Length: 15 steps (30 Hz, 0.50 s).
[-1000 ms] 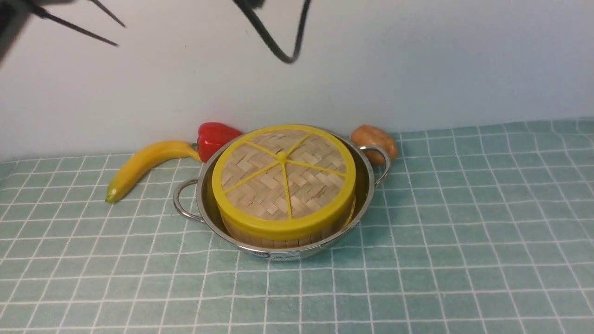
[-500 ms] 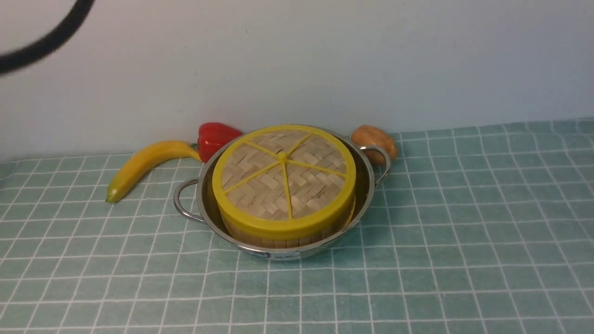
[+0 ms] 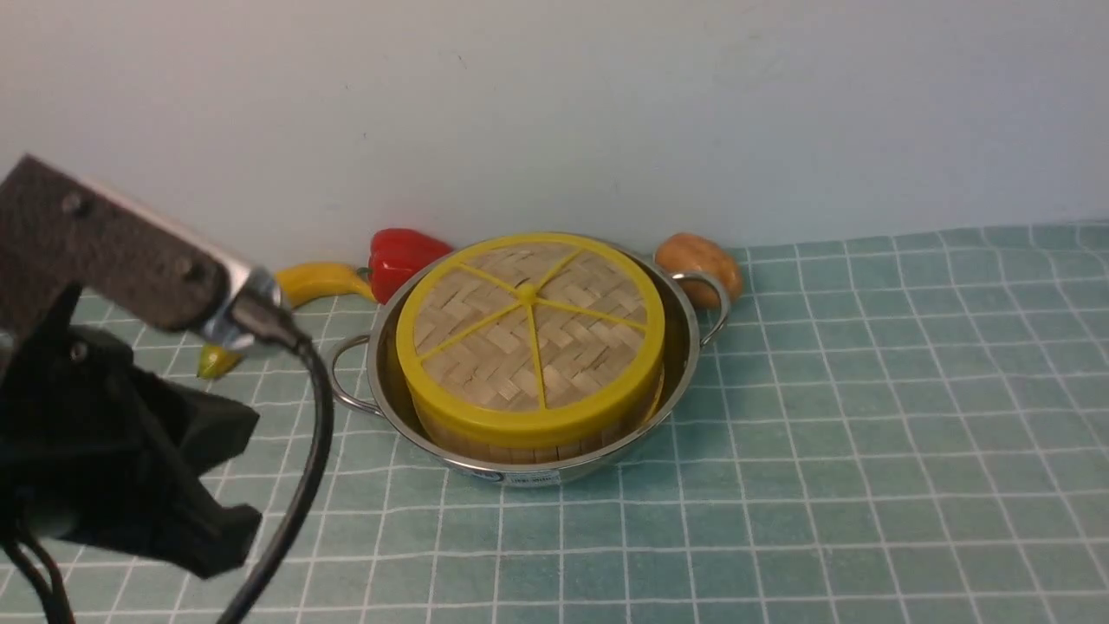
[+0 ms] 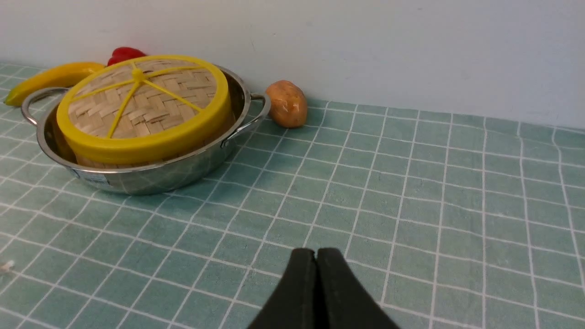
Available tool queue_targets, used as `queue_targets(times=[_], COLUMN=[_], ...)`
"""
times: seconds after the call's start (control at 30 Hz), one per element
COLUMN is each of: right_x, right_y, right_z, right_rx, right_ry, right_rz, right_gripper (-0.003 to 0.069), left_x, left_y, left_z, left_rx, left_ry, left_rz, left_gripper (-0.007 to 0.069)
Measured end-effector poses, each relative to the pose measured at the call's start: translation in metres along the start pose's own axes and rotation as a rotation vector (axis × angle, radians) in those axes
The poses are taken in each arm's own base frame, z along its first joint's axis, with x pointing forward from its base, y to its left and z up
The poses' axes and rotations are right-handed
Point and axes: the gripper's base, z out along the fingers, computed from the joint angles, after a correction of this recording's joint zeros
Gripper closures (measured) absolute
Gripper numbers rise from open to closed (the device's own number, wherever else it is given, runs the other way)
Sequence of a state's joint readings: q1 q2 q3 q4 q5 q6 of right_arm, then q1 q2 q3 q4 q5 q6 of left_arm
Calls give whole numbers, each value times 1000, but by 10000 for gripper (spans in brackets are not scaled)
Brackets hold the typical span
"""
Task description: Place the steamer in the pot on the blue tablecloth, and put the lid on the steamer.
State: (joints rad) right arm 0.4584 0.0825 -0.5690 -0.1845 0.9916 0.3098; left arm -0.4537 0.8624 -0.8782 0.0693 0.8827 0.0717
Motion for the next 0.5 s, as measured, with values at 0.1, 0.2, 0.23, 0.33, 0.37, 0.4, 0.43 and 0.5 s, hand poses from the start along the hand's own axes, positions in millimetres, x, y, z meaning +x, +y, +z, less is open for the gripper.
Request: queue_targets(times=[0.1, 0.2, 0.23, 0.33, 0.37, 0.4, 0.43, 0.5], right_x=[0, 1, 1, 1, 2, 2, 2, 2], right_y=[1, 3, 3, 5, 5, 6, 6, 7], right_z=[0, 0, 0, 0, 0, 0, 0, 0], right_rx=[-8, -32, -38, -53, -59, -64, -69, -76], right_ry=[3, 10, 12, 17, 19, 21, 22, 25], right_rz=[7, 34, 39, 52, 57, 63, 69, 77], right_gripper=[673, 669, 667, 662, 659, 657, 655, 652], left_x=[19, 38, 41, 45, 46, 46, 46, 46], left_y=[-5, -11, -12, -14, -14, -14, -14, -14], left_z=[3, -1, -3, -7, -7, -7, -7, -7], left_rx=[21, 58, 67, 87, 89, 91, 92, 92], left_ry=[-85, -120, -122, -131, -127, -125, -124, -124], left_rz=[-22, -64, -74, -94, -96, -97, -98, -98], left_gripper=[647, 646, 646, 643, 643, 643, 641, 634])
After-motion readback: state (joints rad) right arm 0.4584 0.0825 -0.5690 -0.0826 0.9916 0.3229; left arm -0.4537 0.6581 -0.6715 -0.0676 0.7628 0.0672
